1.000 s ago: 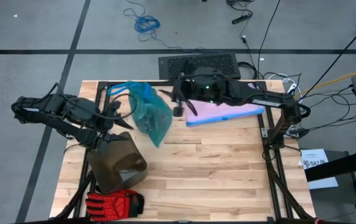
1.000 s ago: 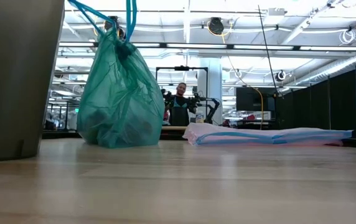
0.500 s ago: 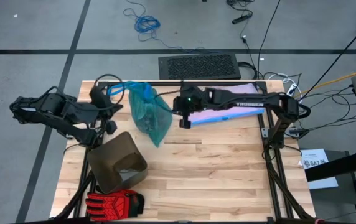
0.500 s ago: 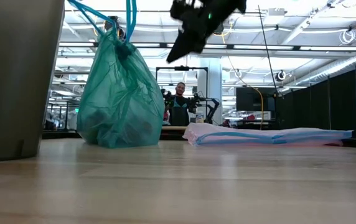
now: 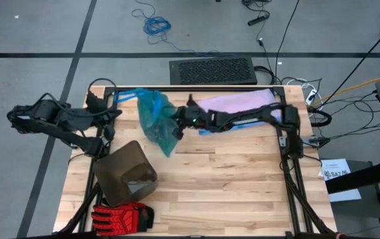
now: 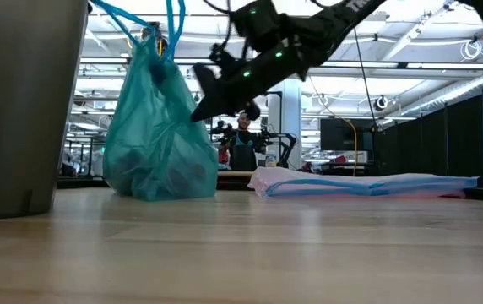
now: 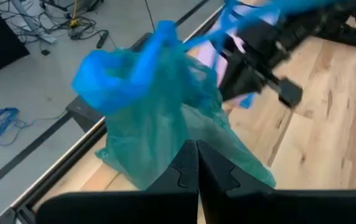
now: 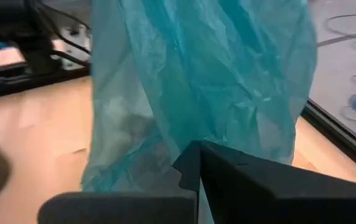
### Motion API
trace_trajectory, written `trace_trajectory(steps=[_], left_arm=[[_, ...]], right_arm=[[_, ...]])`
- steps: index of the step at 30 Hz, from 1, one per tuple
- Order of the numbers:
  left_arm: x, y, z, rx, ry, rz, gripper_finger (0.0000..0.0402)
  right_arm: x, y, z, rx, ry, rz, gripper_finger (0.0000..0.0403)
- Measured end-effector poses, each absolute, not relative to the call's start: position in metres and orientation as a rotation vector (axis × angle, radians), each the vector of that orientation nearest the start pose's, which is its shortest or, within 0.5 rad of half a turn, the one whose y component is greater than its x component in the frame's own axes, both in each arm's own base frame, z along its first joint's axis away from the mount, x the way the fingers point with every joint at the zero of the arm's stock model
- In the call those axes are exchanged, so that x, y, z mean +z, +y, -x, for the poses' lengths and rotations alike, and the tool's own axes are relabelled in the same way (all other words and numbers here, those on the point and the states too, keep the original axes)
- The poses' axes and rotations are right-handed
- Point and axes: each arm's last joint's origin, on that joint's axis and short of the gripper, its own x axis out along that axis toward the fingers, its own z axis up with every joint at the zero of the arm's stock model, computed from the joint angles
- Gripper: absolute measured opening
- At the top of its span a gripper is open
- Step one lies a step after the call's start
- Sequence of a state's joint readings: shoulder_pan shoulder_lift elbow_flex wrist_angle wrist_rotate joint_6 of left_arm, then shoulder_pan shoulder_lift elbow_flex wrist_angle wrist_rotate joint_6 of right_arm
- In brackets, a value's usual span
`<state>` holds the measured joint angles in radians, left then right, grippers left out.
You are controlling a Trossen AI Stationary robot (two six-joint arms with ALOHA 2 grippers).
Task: Place trash/remove bag and relplace
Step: Remove the trash bag from the trash bin
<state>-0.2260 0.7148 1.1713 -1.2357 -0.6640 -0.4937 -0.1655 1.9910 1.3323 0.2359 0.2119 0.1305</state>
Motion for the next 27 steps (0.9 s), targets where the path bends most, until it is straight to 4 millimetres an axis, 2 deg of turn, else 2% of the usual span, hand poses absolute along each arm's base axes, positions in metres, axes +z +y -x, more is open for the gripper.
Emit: trace_trajectory(steps=[4,9,12,16,22,27], left_arm=[[0.37,0.001,-0.073,0.577,0.574,0.144,0.0001],[0.368,0.004,-0.063,0.565,0.547,0.167,0.0],[0.364,0.005,-0.057,0.555,0.538,0.182,0.0],[0.356,0.005,-0.053,0.542,0.544,0.191,0.0],[0.352,0.006,-0.05,0.548,0.537,0.215,0.0],[0.349,0.006,-0.05,0.549,0.541,0.213,0.0]], right_arm=[[0.185,-0.062,-0.449,-0.487,0.464,-0.041,0.0],[0.202,-0.037,-0.448,-0.499,0.469,0.042,0.0],[0.202,-0.028,-0.445,-0.487,0.514,0.047,0.0],[0.19,-0.029,-0.446,-0.507,0.538,0.004,0.0],[0.163,-0.036,-0.452,-0.529,0.575,-0.032,0.0],[0.131,-0.046,-0.461,-0.446,0.575,-0.108,0.0]])
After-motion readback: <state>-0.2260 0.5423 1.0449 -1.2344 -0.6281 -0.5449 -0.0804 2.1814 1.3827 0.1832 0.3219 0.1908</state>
